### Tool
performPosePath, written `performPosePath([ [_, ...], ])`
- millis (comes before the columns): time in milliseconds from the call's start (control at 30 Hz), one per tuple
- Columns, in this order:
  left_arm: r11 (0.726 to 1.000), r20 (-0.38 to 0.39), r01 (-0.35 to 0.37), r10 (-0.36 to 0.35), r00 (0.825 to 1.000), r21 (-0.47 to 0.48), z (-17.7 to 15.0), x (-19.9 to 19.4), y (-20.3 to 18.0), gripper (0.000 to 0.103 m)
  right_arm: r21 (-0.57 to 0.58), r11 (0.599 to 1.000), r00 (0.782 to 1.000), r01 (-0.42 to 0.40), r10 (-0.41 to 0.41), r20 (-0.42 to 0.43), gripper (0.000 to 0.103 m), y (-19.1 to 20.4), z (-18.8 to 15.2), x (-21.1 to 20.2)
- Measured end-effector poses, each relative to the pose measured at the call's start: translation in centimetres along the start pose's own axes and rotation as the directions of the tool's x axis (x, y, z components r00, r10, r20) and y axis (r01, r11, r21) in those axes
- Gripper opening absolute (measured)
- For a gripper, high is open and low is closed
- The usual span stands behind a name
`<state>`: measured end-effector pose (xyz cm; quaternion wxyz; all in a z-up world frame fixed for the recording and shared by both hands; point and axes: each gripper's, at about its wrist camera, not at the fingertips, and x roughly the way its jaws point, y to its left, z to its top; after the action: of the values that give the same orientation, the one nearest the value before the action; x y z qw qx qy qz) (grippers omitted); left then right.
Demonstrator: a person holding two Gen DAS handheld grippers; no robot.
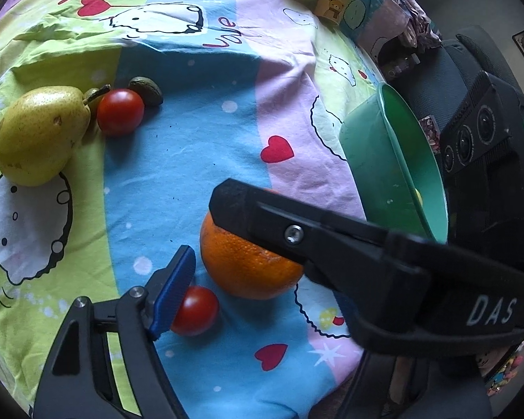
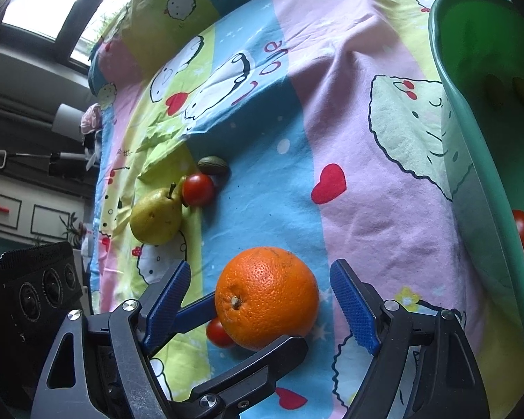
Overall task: Organize fruits
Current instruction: 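Close the right gripper on the orange, then lift the orange with the right gripper and carry it over the basin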
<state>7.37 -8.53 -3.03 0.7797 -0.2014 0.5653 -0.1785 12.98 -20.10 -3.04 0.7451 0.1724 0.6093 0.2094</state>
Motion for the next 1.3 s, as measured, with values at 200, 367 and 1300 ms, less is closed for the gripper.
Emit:
performPosePath([
  [200, 1.000, 0.011, -0.026, 0.026, 1.000, 0.013, -0.1, -0.1, -0.3, 0.063, -0.021, 1.000, 1.000, 0.021, -0.022, -0.007, 0.065, 0.1, -0.1, 0.3],
  [367, 1.000, 0.021, -0.023, 0.023, 1.000, 0.012, 0.0, -0.2, -0.4, 0.063, -0.011, 1.000, 1.000, 0.021, -0.021, 0.004, 0.064, 0.0, 0.0, 0.0],
  [1300, 0.990, 0.263, -0.054, 0.017, 0.965, 0.131, -0.1, -3.7, -4.2, 0.061, -0.073, 0.997, 0.974, -0.030, 0.046, 0.223, 0.064, 1.9, -0.5, -5.3],
])
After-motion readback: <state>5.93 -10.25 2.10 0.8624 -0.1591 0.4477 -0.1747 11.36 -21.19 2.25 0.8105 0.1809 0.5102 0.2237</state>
